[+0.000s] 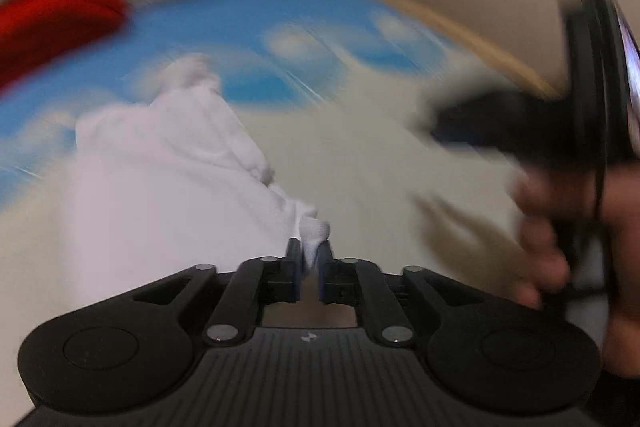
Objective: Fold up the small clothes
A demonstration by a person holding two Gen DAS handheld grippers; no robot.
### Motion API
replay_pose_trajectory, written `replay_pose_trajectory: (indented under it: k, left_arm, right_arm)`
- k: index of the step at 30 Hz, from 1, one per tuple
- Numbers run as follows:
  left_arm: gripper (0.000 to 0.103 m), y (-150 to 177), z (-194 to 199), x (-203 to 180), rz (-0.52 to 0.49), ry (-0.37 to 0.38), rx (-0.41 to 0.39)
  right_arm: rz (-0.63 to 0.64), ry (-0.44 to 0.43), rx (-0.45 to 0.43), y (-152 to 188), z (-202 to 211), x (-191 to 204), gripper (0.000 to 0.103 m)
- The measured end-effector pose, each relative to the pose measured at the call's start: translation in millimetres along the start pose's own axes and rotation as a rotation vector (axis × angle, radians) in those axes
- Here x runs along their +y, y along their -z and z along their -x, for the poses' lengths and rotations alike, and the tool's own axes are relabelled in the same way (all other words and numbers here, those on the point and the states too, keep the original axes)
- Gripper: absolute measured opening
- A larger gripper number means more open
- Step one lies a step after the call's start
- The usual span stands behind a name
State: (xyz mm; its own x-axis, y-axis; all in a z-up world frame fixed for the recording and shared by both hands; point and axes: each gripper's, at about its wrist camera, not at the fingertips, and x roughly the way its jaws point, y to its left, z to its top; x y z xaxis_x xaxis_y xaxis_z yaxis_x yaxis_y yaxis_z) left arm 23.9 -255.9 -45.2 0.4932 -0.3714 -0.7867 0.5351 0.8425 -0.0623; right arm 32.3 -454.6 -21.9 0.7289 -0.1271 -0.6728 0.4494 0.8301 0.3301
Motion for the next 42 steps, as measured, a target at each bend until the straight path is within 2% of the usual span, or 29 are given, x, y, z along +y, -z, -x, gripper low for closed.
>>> replay_pose_trajectory:
  k: [1,2,4,6,8,10,11,12,13,14,15,16,17,18,20,22,23,24,25,27,29,32,35,38,40,42]
  left_arm:
    - [0.013,5.0,-7.1,-1.1,0.014,0.045,0.031]
    - [0.014,8.7,-6.8,3.5,0.045,0.061,0.026]
    - [0.025,15.7,4.7,23.7,0.115,0.069,-0.027]
    - [0.026,24.5,19.0,55.5,0.191,0.042,-0.071]
    - [0.026,34.7,26.6,92.4,0.262,-0.025,-0.082]
    - [0.024,48.5,25.4,124.3,0.33,-0.076,-0.061]
    - [0.024,56.5,22.1,135.8,0.36,-0.078,-0.044]
    - [0.024,63.8,14.2,148.1,0.388,-0.064,-0.005]
    - [0.024,71.9,-0.3,154.9,0.398,-0.039,0.076]
    - [0.023,83.1,-20.4,154.4,0.37,-0.027,0.209]
    - [0.018,94.5,-31.7,155.6,0.32,-0.039,0.305]
    - [0.019,95.1,-30.4,147.5,0.235,-0.059,0.276]
    - [0.019,90.3,-29.2,142.9,0.171,-0.063,0.283]
    - [0.02,84.9,-27.2,144.2,0.167,-0.056,0.287]
    - [0.024,67.8,-16.1,160.1,0.246,-0.005,0.234]
    - [0.027,50.5,-6.2,176.8,0.294,0.05,0.195]
    - [0.029,38.4,-2.0,184.8,0.303,0.069,0.175]
    - [0.04,32.7,1.3,194.2,0.306,0.076,0.157]
    - [0.061,25.6,6.2,198.4,0.305,0.069,0.137]
    - [0.073,7.6,6.4,214.1,0.316,0.046,0.11]
    - [0.074,-10.9,-4.8,227.9,0.343,0.078,0.122]
    - [0.08,-14.9,-12.5,246.0,0.402,0.111,0.119]
    - [0.083,-14.4,-34.9,263.3,0.48,0.119,0.112]
    - [0.083,-3.4,-65.2,284.6,0.631,0.157,0.119]
    - [0.083,9.7,-81.2,294.7,0.733,0.169,0.127]
    - [0.083,14.0,-95.8,295.6,0.775,0.171,0.159]
  right_arm:
    - [-0.005,-0.018,0.02,0.0,-1.8,0.4,0.03]
    - [-0.008,-0.041,0.051,1.7,-5.1,1.1,0.039]
    - [-0.012,-0.101,0.135,7.3,-12.7,4.4,0.049]
    - [-0.001,-0.169,0.238,16.9,-22.6,12.2,0.056]
    - [0.044,-0.215,0.346,30.7,-32.8,25.7,0.061]
    - [0.123,-0.198,0.412,43.6,-39.9,40.9,0.062]
    - [0.177,-0.169,0.444,51.4,-43.8,48.7,0.062]
    - [0.213,-0.139,0.464,57.4,-45.9,53.7,0.06]
    - [0.233,-0.099,0.479,63.1,-48.6,55.8,0.059]
    - [0.227,-0.071,0.49,66.1,-50.4,54.8,0.054]
    - [0.209,-0.062,0.502,67.0,-51.6,52.6,0.044]
    - [0.183,-0.062,0.507,66.7,-51.6,49.9,0.041]
    - [0.169,-0.05,0.502,66.2,-50.0,48.6,0.038]
    - [0.172,-0.023,0.486,65.3,-47.8,47.8,0.036]
    - [0.177,0.027,0.439,62.8,-41.4,46.5,0.035]
    - [0.119,0.012,0.407,60.8,-35.5,39.6,0.035]
    - [0.104,0.019,0.365,57.2,-30.0,37.8,0.035]
    - [0.109,0.03,0.319,54.0,-24.8,37.5,0.038]
    - [0.116,0.029,0.273,49.9,-20.1,38.7,0.04]
    - [0.108,-0.015,0.236,45.4,-17.6,38.6,0.059]
    - [0.098,-0.078,0.28,47.8,-22.7,41.3,0.066]
    - [0.117,-0.128,0.408,64.2,-38.7,52.0,0.067]
    - [0.181,-0.094,0.431,75.7,-43.1,62.4,0.073]
    - [0.172,-0.065,0.441,77.2,-46.4,63.4,0.079]
    - [0.145,-0.051,0.452,75.6,-45.7,60.2,0.08]
    - [0.155,-0.039,0.452,77.9,-45.4,63.0,0.08]
